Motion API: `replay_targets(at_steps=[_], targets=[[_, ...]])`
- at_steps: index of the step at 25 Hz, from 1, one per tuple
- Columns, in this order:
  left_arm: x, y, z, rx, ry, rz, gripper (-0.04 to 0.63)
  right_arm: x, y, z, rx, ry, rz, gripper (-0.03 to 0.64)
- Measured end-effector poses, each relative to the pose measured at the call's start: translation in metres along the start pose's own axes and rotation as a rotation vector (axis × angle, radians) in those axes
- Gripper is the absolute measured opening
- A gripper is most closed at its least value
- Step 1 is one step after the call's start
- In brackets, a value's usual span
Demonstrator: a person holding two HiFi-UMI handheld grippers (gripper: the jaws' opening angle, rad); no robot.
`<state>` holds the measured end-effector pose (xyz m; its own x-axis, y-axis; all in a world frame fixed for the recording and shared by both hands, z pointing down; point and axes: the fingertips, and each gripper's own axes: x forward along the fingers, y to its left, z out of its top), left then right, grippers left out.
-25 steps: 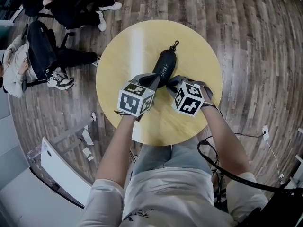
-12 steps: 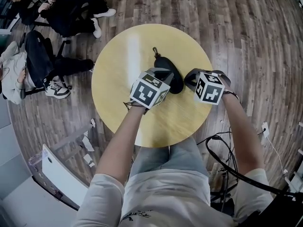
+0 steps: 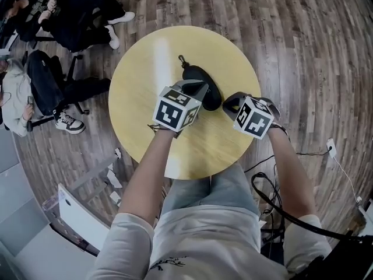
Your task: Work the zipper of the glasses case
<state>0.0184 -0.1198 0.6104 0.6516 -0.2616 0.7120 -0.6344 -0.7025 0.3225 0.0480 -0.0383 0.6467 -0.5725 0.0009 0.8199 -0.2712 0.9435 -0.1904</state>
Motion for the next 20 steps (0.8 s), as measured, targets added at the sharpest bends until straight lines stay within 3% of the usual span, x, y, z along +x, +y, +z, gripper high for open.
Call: replay_targets(at_steps=[8, 14, 20], targets=[[0.003, 0.001, 0.002, 0.018, 0.009, -0.002, 0.006, 0.018, 0.025, 0.016, 0.309, -0.094, -0.107, 0.002], [0.003, 0.000, 0.000, 0.012, -0.002, -0.002, 0.006, 0.032, 0.030, 0.030, 0.666, -0.202, -0.236, 0.002], [0.003, 0.001, 0.000, 0.014, -0.002, -0.008, 0.006, 0.040, 0.027, 0.030, 0.727, -0.245, -0.290, 0.002]])
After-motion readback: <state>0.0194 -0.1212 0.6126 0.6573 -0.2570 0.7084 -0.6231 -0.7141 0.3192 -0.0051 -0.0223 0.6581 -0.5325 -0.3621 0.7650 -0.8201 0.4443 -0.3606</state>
